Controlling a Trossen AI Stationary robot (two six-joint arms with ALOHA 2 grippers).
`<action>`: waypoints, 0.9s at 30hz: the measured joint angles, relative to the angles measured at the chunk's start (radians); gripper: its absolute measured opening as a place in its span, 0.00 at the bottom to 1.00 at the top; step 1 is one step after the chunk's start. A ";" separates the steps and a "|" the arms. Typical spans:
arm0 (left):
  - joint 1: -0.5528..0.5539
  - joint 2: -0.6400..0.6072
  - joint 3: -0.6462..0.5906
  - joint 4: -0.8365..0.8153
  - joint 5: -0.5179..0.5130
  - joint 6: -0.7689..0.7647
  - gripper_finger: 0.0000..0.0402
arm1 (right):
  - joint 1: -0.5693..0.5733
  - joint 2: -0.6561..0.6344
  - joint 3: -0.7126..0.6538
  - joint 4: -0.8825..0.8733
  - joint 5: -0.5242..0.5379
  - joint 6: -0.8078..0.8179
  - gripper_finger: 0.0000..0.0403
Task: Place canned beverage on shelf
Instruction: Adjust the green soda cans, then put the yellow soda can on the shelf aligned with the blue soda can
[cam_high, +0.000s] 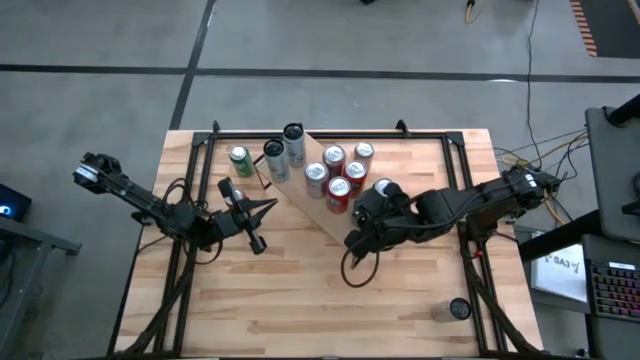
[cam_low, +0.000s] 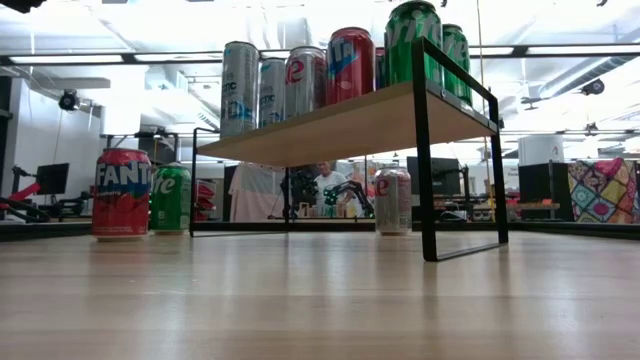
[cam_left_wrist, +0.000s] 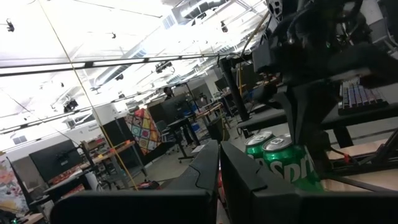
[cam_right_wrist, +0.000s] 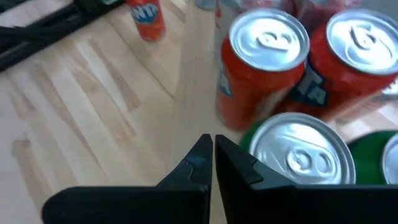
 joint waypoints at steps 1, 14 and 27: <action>0.000 0.000 0.000 0.000 0.000 0.000 0.00 | 0.001 0.000 0.005 0.007 0.000 -0.011 0.02; 0.000 0.000 0.000 0.000 0.000 0.001 0.00 | 0.037 0.000 0.058 0.070 -0.164 -0.052 0.02; 0.000 0.000 0.000 0.000 0.000 0.001 0.00 | 0.037 0.000 0.058 0.052 -0.551 0.044 0.02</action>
